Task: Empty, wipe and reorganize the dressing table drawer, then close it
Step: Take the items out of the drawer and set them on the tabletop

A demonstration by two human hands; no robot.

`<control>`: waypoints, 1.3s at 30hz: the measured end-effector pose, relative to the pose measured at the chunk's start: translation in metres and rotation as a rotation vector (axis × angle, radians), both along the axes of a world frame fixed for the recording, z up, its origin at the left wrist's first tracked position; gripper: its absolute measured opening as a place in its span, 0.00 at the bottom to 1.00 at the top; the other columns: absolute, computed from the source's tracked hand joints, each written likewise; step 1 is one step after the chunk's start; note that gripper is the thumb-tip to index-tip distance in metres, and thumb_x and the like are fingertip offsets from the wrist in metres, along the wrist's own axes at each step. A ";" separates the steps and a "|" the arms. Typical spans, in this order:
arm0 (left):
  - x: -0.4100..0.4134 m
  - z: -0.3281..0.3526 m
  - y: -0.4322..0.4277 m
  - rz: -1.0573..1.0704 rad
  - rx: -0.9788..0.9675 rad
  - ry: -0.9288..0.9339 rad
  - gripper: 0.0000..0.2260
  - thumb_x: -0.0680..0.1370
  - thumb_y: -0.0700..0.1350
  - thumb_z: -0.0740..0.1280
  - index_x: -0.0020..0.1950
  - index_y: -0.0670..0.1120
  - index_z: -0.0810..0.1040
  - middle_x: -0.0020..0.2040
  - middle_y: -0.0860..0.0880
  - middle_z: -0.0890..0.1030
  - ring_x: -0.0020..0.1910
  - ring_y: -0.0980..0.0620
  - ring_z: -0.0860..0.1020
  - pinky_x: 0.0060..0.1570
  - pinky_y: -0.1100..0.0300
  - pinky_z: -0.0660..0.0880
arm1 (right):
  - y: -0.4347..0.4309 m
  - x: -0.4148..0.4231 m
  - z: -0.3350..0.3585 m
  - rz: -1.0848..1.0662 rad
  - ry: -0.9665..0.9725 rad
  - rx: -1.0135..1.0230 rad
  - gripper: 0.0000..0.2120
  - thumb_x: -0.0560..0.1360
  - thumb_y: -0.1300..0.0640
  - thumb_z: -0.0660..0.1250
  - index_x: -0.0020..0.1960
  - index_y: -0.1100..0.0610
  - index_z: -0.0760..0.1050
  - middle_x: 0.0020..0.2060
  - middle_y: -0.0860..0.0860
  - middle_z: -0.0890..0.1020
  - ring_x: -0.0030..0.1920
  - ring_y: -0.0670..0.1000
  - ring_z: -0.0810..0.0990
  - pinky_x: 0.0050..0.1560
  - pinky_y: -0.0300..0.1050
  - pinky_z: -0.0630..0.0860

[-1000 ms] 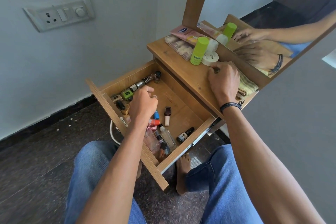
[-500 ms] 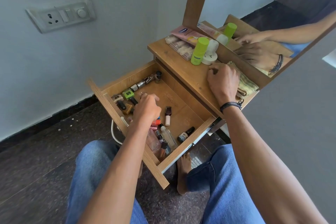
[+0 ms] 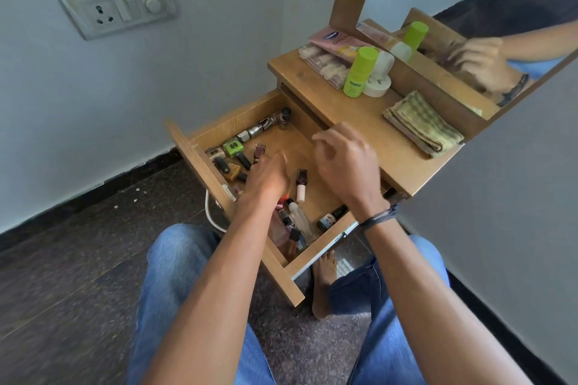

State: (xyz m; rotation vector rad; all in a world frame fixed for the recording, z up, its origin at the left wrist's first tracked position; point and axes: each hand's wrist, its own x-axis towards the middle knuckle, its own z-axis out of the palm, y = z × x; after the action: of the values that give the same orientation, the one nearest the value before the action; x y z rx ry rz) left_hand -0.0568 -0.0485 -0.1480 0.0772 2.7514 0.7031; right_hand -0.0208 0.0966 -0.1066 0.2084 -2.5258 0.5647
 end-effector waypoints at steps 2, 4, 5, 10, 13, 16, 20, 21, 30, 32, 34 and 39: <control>0.002 0.001 -0.001 0.005 0.011 0.006 0.18 0.79 0.36 0.67 0.68 0.47 0.73 0.63 0.41 0.77 0.57 0.41 0.78 0.47 0.50 0.72 | -0.012 0.003 -0.017 -0.027 -0.256 0.035 0.07 0.79 0.59 0.66 0.52 0.56 0.83 0.49 0.50 0.81 0.42 0.50 0.81 0.42 0.44 0.81; 0.004 0.002 -0.001 0.005 0.020 0.019 0.18 0.79 0.36 0.66 0.69 0.47 0.73 0.64 0.41 0.77 0.61 0.40 0.78 0.51 0.51 0.75 | -0.018 0.004 -0.033 -0.093 -0.510 0.075 0.11 0.78 0.57 0.69 0.60 0.55 0.80 0.54 0.53 0.80 0.48 0.56 0.83 0.48 0.51 0.82; 0.004 0.002 0.000 0.003 0.023 0.026 0.19 0.79 0.36 0.66 0.69 0.46 0.73 0.65 0.41 0.77 0.61 0.39 0.78 0.51 0.52 0.75 | -0.020 0.005 -0.038 -0.112 -0.602 0.084 0.14 0.77 0.56 0.69 0.62 0.55 0.78 0.54 0.54 0.80 0.51 0.59 0.83 0.50 0.54 0.82; 0.004 0.005 0.000 0.026 0.055 0.040 0.19 0.79 0.36 0.67 0.69 0.46 0.72 0.63 0.40 0.77 0.59 0.40 0.77 0.45 0.54 0.70 | -0.022 0.004 -0.049 -0.143 -0.663 0.072 0.21 0.74 0.58 0.70 0.66 0.54 0.73 0.49 0.56 0.81 0.46 0.61 0.82 0.44 0.56 0.83; -0.001 0.006 -0.002 0.091 0.142 0.020 0.17 0.78 0.39 0.70 0.65 0.48 0.72 0.61 0.41 0.77 0.52 0.44 0.77 0.42 0.58 0.69 | -0.021 0.004 -0.052 -0.157 -0.678 0.061 0.21 0.74 0.59 0.68 0.66 0.53 0.72 0.49 0.56 0.83 0.46 0.60 0.83 0.44 0.56 0.83; -0.007 0.007 -0.005 0.149 0.280 -0.013 0.17 0.76 0.46 0.73 0.63 0.49 0.74 0.63 0.43 0.75 0.53 0.45 0.76 0.39 0.60 0.71 | -0.017 0.006 -0.053 -0.197 -0.672 0.011 0.20 0.74 0.57 0.69 0.66 0.52 0.74 0.51 0.55 0.83 0.48 0.60 0.83 0.42 0.49 0.79; -0.014 0.009 -0.008 0.233 0.400 0.014 0.13 0.75 0.46 0.74 0.57 0.50 0.78 0.58 0.46 0.80 0.49 0.49 0.79 0.46 0.54 0.76 | -0.013 0.007 -0.048 -0.262 -0.609 -0.144 0.15 0.75 0.52 0.70 0.61 0.51 0.78 0.54 0.51 0.82 0.50 0.54 0.82 0.46 0.49 0.80; -0.015 0.010 -0.008 0.248 0.413 0.028 0.11 0.75 0.46 0.74 0.56 0.50 0.78 0.56 0.47 0.81 0.44 0.52 0.79 0.40 0.57 0.74 | -0.013 0.007 -0.047 -0.261 -0.587 -0.174 0.14 0.75 0.52 0.69 0.59 0.51 0.79 0.54 0.50 0.82 0.50 0.53 0.81 0.46 0.48 0.79; -0.014 0.007 -0.007 0.238 0.382 -0.044 0.10 0.77 0.42 0.72 0.57 0.50 0.80 0.60 0.44 0.80 0.49 0.48 0.82 0.35 0.57 0.76 | -0.008 0.003 -0.049 -0.225 -0.584 -0.245 0.07 0.76 0.56 0.71 0.54 0.52 0.81 0.50 0.48 0.79 0.48 0.50 0.77 0.47 0.48 0.76; -0.013 0.004 -0.006 0.198 0.297 -0.057 0.12 0.77 0.43 0.72 0.59 0.51 0.80 0.63 0.44 0.77 0.50 0.47 0.80 0.29 0.61 0.67 | -0.008 0.002 -0.051 -0.217 -0.635 -0.210 0.08 0.76 0.55 0.72 0.55 0.51 0.81 0.48 0.48 0.77 0.46 0.50 0.75 0.45 0.47 0.73; -0.011 0.002 -0.004 0.158 0.214 -0.053 0.13 0.77 0.41 0.71 0.61 0.50 0.79 0.63 0.44 0.77 0.49 0.46 0.80 0.32 0.60 0.70 | -0.007 0.000 -0.053 -0.223 -0.657 -0.215 0.08 0.76 0.55 0.73 0.55 0.51 0.81 0.47 0.48 0.76 0.46 0.50 0.75 0.45 0.46 0.70; -0.006 -0.006 -0.002 0.101 0.078 -0.023 0.16 0.77 0.36 0.68 0.64 0.47 0.78 0.61 0.40 0.78 0.53 0.40 0.81 0.53 0.49 0.79 | -0.008 0.000 -0.053 -0.257 -0.729 -0.239 0.07 0.75 0.57 0.73 0.52 0.51 0.80 0.44 0.49 0.78 0.46 0.54 0.79 0.43 0.47 0.75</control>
State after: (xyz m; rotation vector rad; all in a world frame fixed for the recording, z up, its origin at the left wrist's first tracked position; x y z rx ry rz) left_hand -0.0628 -0.0510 -0.1542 -0.0528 2.7207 0.8332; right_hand -0.0205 0.0889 -0.1597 -0.4915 -3.0562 0.9587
